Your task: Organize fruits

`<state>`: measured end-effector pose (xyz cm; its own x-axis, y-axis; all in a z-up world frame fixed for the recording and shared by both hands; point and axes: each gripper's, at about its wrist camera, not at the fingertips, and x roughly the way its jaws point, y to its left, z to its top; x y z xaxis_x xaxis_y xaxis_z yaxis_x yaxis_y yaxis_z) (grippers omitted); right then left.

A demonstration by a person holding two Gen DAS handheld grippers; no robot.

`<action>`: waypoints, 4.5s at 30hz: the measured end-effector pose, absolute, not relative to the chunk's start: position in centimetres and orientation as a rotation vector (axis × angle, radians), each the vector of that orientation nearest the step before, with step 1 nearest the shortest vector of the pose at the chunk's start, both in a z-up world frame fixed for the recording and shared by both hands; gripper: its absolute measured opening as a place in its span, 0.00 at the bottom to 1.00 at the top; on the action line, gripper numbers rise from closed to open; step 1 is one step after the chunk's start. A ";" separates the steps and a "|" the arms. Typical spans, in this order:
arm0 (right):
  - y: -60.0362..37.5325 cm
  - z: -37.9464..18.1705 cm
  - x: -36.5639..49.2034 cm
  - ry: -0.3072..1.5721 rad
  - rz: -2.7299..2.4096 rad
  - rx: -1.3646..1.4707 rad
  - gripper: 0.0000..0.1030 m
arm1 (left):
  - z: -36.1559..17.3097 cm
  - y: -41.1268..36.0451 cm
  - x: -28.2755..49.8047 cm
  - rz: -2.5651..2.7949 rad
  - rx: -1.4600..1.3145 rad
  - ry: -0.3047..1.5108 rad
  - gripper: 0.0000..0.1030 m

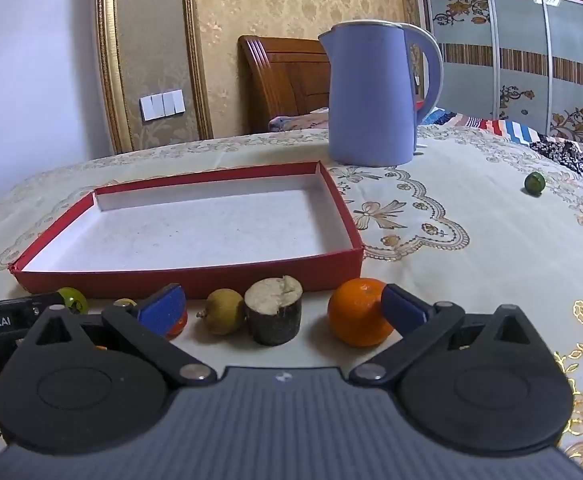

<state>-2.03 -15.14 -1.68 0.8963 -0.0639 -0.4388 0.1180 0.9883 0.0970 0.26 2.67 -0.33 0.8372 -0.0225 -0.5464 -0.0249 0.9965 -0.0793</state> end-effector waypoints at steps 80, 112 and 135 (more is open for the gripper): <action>-20.1 -2.9 -3.7 0.539 -0.117 0.135 1.00 | -0.4 2.7 0.2 -0.029 -0.096 0.598 1.00; -20.0 -3.0 -0.3 0.588 -0.059 0.042 0.41 | 0.2 4.5 -3.6 -0.050 -0.053 0.580 1.00; -20.1 -3.1 -0.4 0.588 -0.048 0.045 0.45 | -0.7 2.8 -3.3 -0.178 0.088 0.647 0.62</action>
